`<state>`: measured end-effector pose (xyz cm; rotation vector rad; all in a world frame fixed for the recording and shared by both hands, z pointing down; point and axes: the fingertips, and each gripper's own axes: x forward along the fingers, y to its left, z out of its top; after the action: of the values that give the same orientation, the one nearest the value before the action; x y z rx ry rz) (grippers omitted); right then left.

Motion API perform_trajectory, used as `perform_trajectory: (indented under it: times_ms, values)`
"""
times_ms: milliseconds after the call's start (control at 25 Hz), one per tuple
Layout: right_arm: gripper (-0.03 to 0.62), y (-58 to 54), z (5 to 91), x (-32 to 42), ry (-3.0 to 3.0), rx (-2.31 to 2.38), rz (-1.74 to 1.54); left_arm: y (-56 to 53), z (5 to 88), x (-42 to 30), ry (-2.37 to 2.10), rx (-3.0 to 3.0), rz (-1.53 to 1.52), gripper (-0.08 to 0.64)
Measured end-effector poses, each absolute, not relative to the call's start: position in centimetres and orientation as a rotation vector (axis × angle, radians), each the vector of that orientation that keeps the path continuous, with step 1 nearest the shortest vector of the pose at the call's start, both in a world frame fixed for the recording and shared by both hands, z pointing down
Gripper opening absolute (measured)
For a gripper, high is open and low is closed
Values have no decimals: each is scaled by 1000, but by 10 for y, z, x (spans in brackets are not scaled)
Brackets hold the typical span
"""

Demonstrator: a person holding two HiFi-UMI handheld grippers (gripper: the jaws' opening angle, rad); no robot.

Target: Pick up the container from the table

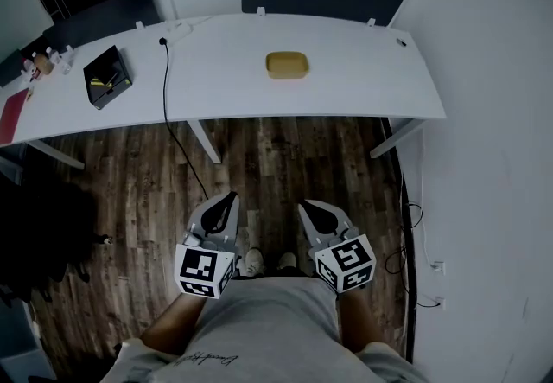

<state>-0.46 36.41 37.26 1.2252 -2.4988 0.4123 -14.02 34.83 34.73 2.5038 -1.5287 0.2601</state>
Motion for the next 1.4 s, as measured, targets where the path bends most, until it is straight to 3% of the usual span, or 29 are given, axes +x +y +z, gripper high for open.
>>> perform_trajectory:
  times_ms: [1400]
  values:
    - [15, 309, 376, -24, -2498, 1226, 387, 285, 352, -149, -1453, 2553, 202, 0]
